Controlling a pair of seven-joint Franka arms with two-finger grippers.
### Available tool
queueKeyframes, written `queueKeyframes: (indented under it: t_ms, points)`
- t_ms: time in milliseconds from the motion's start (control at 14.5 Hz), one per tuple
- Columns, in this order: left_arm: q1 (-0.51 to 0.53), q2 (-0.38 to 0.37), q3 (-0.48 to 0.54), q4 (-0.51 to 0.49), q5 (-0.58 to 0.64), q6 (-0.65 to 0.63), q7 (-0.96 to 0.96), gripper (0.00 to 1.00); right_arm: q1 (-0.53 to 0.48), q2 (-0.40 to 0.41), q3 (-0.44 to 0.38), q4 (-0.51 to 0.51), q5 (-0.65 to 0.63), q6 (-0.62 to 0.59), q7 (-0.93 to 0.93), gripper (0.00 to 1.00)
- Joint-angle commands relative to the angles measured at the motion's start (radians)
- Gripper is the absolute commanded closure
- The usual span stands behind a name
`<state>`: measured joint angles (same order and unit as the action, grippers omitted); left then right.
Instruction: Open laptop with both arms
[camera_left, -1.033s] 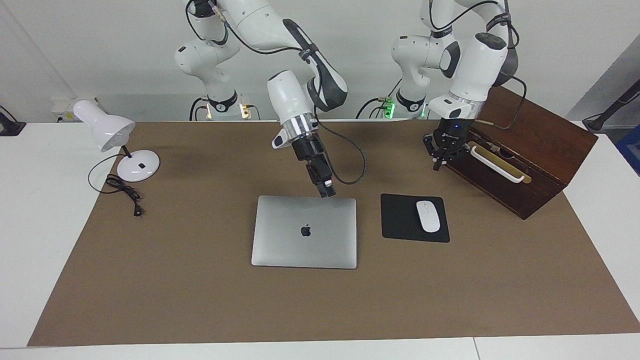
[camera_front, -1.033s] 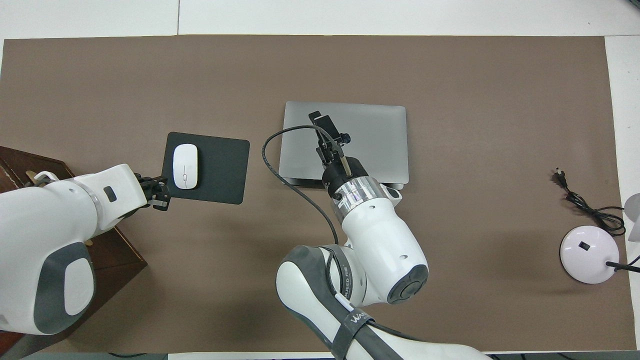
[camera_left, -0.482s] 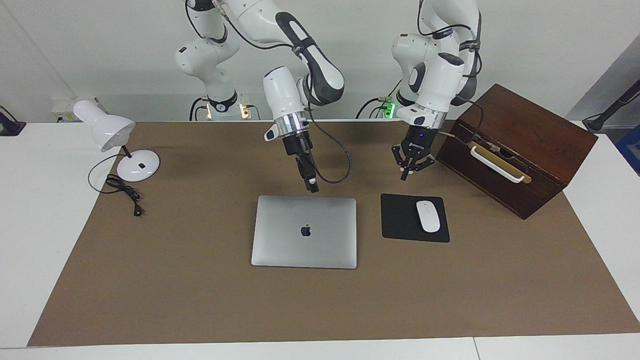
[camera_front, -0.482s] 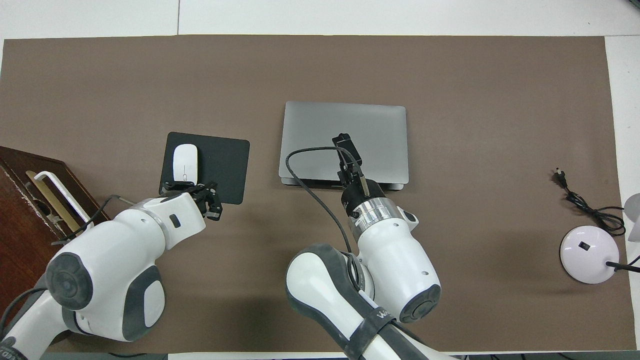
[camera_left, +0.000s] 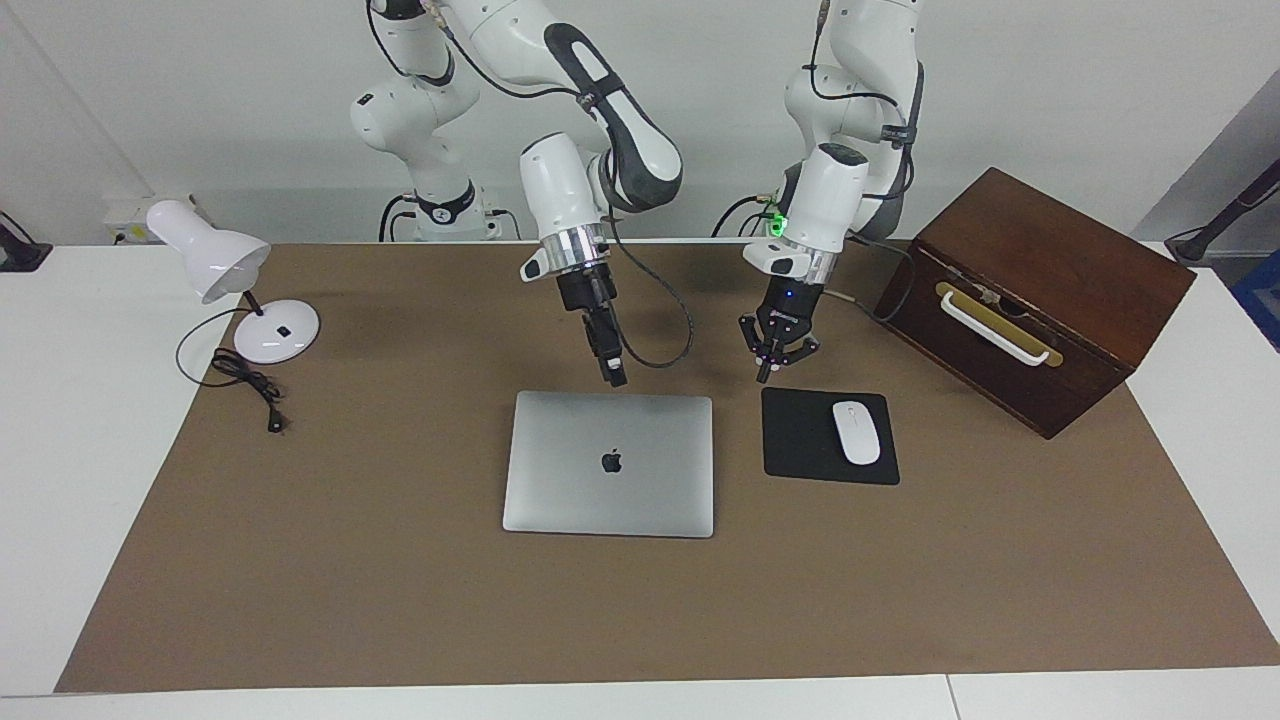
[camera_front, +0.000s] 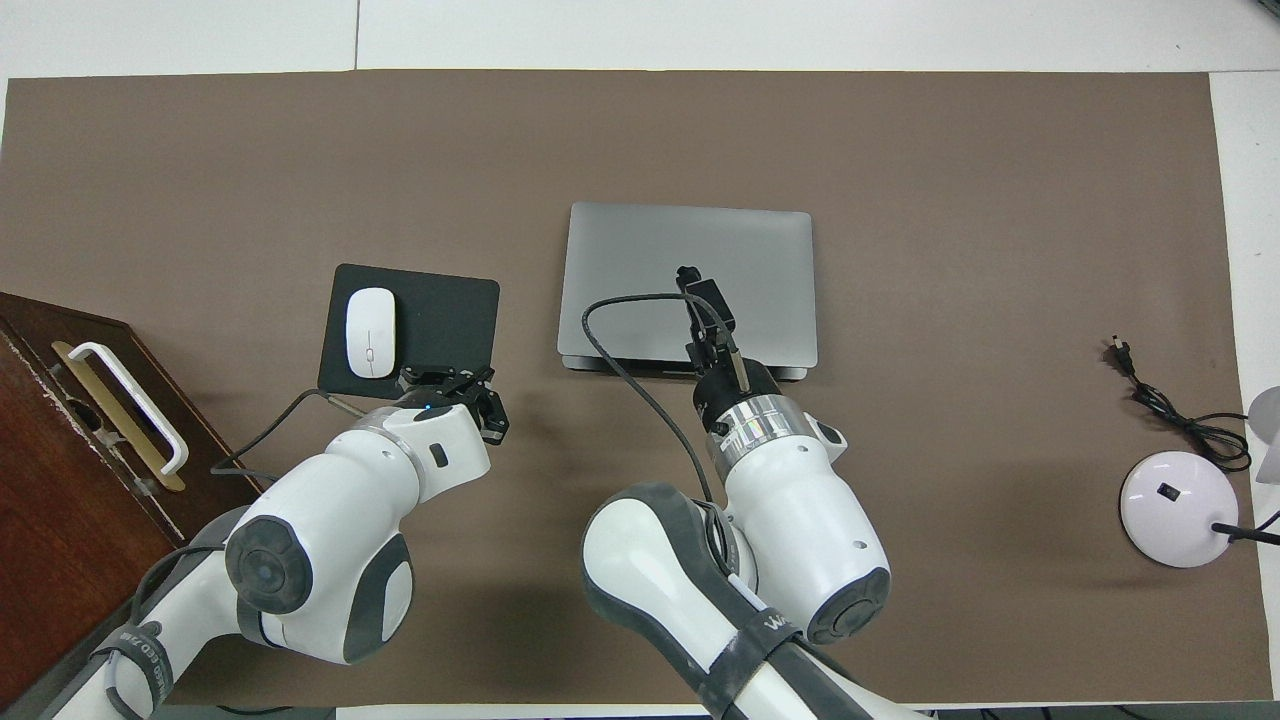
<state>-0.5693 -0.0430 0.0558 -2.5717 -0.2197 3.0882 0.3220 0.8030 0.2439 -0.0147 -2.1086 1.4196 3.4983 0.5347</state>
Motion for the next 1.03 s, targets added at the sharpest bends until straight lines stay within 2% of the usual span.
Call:
queueKeyframes:
  t_ms: [0, 138, 275, 482, 964]
  points:
    - [-0.044, 0.052, 0.004, -0.005, -0.027, 0.091, 0.015, 1.00, -0.012, 0.008, 0.007, -0.001, 0.024, 0.005, -0.027, 0.00]
    - [-0.073, 0.113, 0.001, -0.002, -0.052, 0.170, 0.014, 1.00, -0.008, 0.015, 0.005, 0.012, 0.021, 0.005, -0.024, 0.00]
    - [-0.125, 0.147, 0.001, -0.001, -0.139, 0.222, 0.012, 1.00, -0.005, 0.029, 0.005, 0.018, 0.021, 0.005, -0.024, 0.00]
    - [-0.198, 0.153, 0.001, 0.007, -0.300, 0.225, 0.012, 1.00, -0.001, 0.054, 0.007, 0.038, 0.018, 0.005, -0.022, 0.00]
    - [-0.251, 0.175, -0.002, 0.065, -0.417, 0.225, 0.012, 1.00, 0.004, 0.095, 0.005, 0.048, 0.007, 0.005, -0.024, 0.00]
